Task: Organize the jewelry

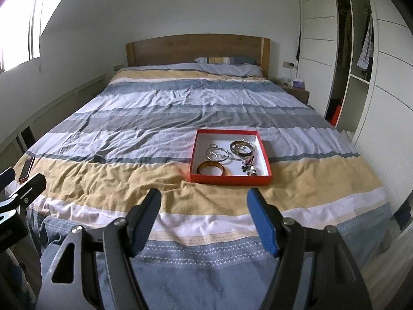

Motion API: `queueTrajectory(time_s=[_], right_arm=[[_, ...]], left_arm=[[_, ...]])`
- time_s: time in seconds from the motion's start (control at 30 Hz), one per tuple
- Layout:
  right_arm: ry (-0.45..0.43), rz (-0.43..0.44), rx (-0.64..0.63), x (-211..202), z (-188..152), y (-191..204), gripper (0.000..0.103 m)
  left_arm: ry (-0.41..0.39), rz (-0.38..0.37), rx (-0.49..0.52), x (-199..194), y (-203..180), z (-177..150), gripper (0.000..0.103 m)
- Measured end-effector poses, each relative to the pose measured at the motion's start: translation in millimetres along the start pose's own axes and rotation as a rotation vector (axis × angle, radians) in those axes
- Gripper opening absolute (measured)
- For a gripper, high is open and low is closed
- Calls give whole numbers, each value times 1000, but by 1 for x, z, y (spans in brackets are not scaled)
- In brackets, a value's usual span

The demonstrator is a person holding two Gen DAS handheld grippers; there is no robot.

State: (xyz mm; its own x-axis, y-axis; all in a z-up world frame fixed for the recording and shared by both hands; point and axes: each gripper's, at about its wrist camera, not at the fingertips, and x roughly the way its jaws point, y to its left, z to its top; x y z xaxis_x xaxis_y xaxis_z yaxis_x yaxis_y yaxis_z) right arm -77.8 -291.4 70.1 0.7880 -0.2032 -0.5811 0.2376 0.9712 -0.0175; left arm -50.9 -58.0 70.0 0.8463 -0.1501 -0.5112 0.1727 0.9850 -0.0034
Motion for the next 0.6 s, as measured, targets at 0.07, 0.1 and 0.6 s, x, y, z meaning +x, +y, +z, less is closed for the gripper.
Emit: queueTrajectory(time_s=[0.07, 0.1, 0.6], right_arm=[[-8, 1, -3, -4, -1, 1, 68], [-12, 1, -6, -6, -2, 1, 68], [-75, 4, -32, -36, -5, 7, 68]], left_arm=[[-7, 6, 2, -5, 1, -1, 102], [-12, 13, 4, -8, 1, -2, 102], [-48, 56, 9, -33, 2, -8, 102]])
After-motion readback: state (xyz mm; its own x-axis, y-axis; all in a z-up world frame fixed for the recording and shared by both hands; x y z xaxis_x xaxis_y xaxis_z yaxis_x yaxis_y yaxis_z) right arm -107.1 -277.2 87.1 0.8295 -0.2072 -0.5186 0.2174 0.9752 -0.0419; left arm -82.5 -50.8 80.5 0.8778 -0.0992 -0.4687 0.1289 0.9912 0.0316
